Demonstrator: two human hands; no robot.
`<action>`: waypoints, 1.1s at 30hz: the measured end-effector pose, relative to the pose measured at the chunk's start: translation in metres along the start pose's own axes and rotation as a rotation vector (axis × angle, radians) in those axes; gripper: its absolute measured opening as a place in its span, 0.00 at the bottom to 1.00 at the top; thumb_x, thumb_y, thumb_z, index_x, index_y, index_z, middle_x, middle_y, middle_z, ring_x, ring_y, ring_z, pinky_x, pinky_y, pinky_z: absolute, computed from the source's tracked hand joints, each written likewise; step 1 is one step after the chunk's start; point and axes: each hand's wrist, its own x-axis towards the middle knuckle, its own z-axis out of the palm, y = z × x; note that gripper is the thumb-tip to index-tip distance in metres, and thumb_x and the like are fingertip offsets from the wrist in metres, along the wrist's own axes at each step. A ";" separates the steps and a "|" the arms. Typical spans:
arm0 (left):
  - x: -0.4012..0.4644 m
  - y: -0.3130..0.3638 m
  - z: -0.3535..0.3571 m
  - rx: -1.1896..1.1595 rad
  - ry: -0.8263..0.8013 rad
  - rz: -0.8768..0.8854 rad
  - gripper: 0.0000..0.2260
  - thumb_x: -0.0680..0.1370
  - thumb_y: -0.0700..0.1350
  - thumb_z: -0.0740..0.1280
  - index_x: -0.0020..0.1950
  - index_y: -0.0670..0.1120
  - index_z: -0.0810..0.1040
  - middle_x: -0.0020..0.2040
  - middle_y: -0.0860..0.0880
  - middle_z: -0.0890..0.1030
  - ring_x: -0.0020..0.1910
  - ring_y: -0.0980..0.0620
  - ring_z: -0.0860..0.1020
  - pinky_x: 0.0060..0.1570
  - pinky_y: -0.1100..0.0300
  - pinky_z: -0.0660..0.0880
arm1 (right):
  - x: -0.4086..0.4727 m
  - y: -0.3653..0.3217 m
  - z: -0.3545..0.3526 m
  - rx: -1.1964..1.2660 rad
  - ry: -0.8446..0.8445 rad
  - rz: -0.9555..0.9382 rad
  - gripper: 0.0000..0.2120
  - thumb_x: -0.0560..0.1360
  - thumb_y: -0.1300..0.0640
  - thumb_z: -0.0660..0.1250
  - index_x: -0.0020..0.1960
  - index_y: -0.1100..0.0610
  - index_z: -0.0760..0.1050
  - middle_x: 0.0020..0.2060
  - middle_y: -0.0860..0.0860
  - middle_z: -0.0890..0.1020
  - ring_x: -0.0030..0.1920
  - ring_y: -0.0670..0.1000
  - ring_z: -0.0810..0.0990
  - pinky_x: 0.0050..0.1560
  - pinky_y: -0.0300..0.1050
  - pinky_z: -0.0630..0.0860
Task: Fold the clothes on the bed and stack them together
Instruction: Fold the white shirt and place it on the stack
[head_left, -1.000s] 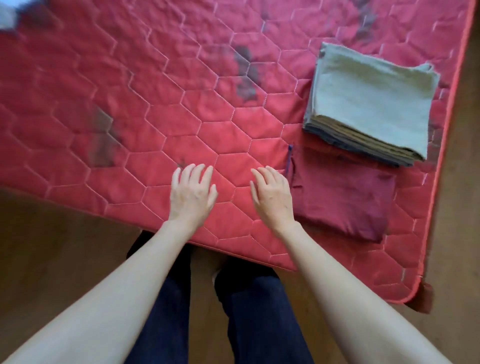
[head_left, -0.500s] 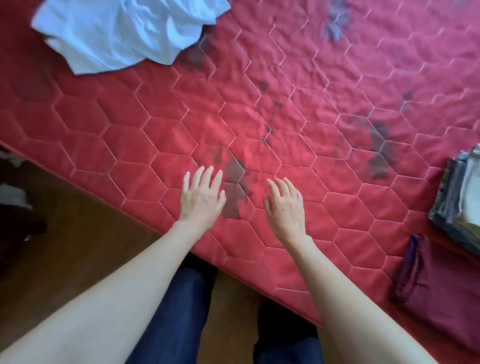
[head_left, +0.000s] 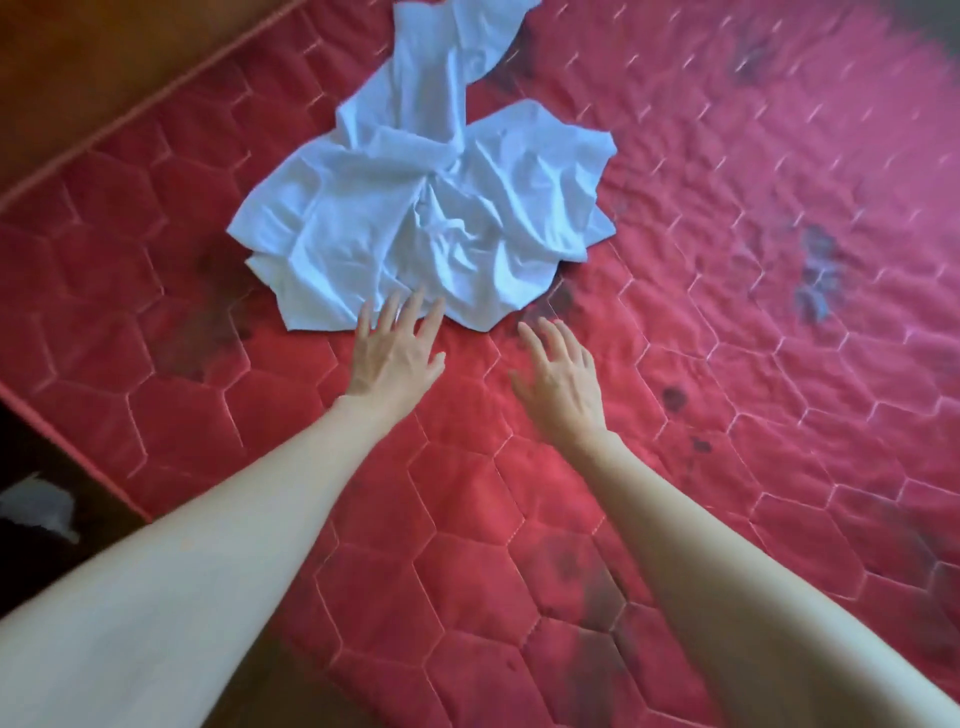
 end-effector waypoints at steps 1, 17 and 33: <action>0.015 -0.008 0.007 0.003 -0.004 0.014 0.29 0.77 0.50 0.67 0.76 0.47 0.63 0.75 0.43 0.63 0.74 0.42 0.61 0.71 0.40 0.55 | 0.019 0.000 0.005 -0.005 0.004 -0.028 0.29 0.76 0.50 0.65 0.75 0.56 0.63 0.73 0.57 0.66 0.75 0.58 0.59 0.72 0.55 0.58; 0.072 -0.095 0.051 -0.018 0.287 0.246 0.13 0.67 0.32 0.73 0.51 0.39 0.83 0.43 0.42 0.82 0.51 0.37 0.81 0.45 0.48 0.79 | 0.104 0.014 0.054 0.030 0.181 -0.213 0.07 0.65 0.69 0.74 0.40 0.60 0.80 0.34 0.55 0.79 0.35 0.59 0.79 0.27 0.48 0.75; -0.148 0.026 0.049 -0.248 0.234 0.240 0.08 0.75 0.36 0.65 0.43 0.42 0.84 0.35 0.45 0.78 0.39 0.43 0.79 0.31 0.53 0.77 | -0.154 0.047 0.034 0.218 0.176 -0.015 0.02 0.74 0.64 0.71 0.44 0.61 0.82 0.38 0.51 0.82 0.37 0.52 0.79 0.36 0.46 0.75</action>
